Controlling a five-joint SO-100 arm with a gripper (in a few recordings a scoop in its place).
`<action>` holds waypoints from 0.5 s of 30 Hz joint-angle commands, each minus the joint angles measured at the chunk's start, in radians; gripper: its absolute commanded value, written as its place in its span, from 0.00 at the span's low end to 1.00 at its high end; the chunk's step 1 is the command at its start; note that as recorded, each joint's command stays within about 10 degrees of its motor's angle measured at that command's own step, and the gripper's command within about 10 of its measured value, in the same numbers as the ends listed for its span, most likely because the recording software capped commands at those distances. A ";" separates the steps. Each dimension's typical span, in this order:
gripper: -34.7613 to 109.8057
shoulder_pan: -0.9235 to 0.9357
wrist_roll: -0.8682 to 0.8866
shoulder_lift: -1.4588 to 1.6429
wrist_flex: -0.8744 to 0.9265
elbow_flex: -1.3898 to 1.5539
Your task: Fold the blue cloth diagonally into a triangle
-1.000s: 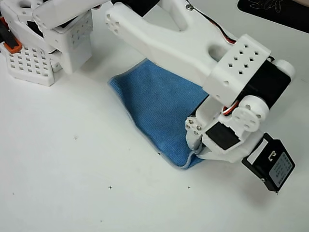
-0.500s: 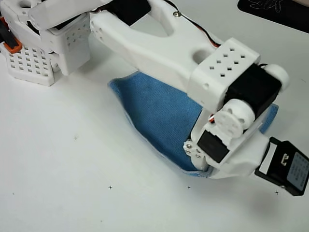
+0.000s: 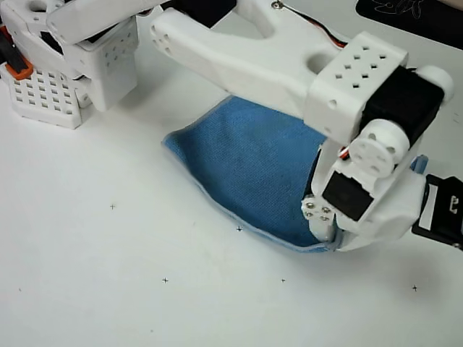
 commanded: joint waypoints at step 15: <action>0.24 -0.130 -0.003 0.175 0.032 0.133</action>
